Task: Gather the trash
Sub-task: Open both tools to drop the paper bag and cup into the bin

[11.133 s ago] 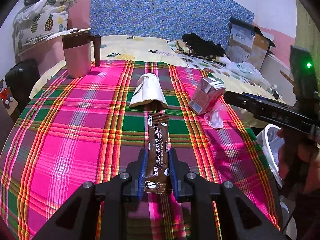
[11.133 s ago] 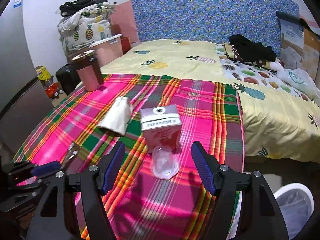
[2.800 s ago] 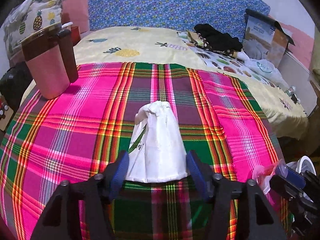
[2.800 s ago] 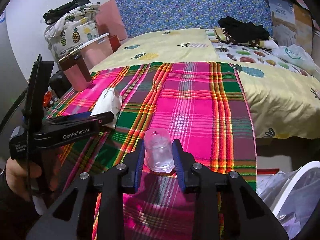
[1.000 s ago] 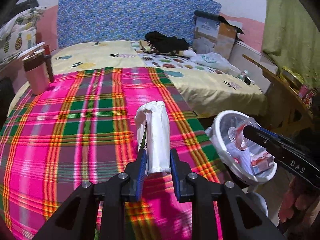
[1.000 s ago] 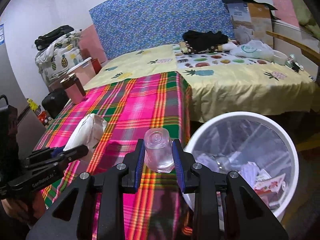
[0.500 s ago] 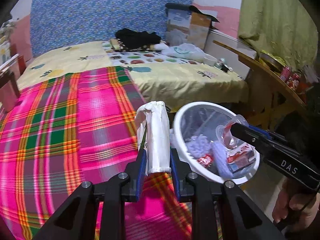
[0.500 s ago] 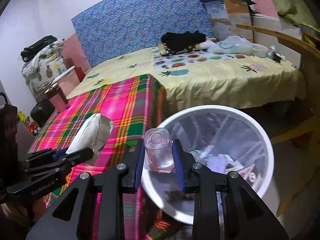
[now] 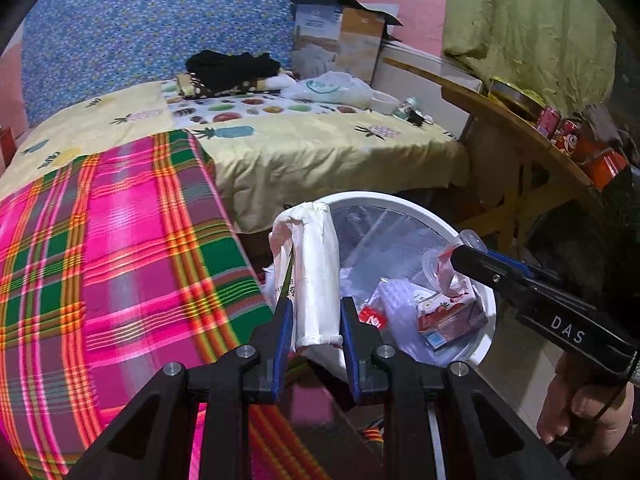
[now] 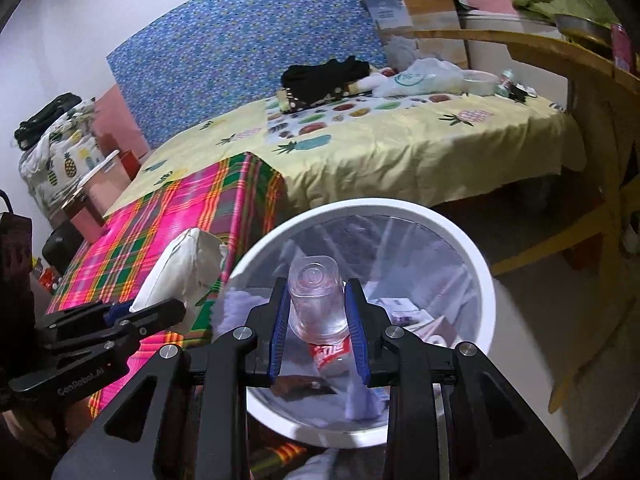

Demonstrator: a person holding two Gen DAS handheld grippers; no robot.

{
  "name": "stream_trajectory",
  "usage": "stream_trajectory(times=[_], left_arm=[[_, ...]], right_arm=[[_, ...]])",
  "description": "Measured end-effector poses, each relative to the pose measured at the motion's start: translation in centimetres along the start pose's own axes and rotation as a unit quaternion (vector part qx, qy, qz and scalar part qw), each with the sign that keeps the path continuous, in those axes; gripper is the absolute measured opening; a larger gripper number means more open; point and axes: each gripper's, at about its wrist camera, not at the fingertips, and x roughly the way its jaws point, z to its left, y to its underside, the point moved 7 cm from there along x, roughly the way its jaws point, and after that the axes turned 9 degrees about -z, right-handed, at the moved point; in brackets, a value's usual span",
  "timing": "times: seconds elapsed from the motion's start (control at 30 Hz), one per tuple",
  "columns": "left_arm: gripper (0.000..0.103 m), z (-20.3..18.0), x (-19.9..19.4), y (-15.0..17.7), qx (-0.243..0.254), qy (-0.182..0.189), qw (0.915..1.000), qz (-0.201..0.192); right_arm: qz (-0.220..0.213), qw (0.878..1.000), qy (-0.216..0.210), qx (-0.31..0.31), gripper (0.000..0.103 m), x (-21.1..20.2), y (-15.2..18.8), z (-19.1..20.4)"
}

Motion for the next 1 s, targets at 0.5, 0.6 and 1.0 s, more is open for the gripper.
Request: stream_trajectory(times=[0.5, 0.6, 1.0], left_arm=[[0.027, -3.0, 4.2, 0.3, 0.012, 0.057, 0.9979, 0.028], [0.039, -3.4, 4.3, 0.1, 0.015, 0.066, 0.9974, 0.023], [0.052, -2.6, 3.3, -0.5, 0.01, 0.055, 0.9984, 0.005]], right_arm=[[0.035, 0.999, 0.022, 0.023, 0.03, 1.3, 1.0, -2.7], [0.039, 0.999, 0.027, 0.023, 0.03, 1.5, 1.0, -3.0], [0.027, 0.999, 0.023, 0.016, 0.032, 0.9, 0.5, -2.8]])
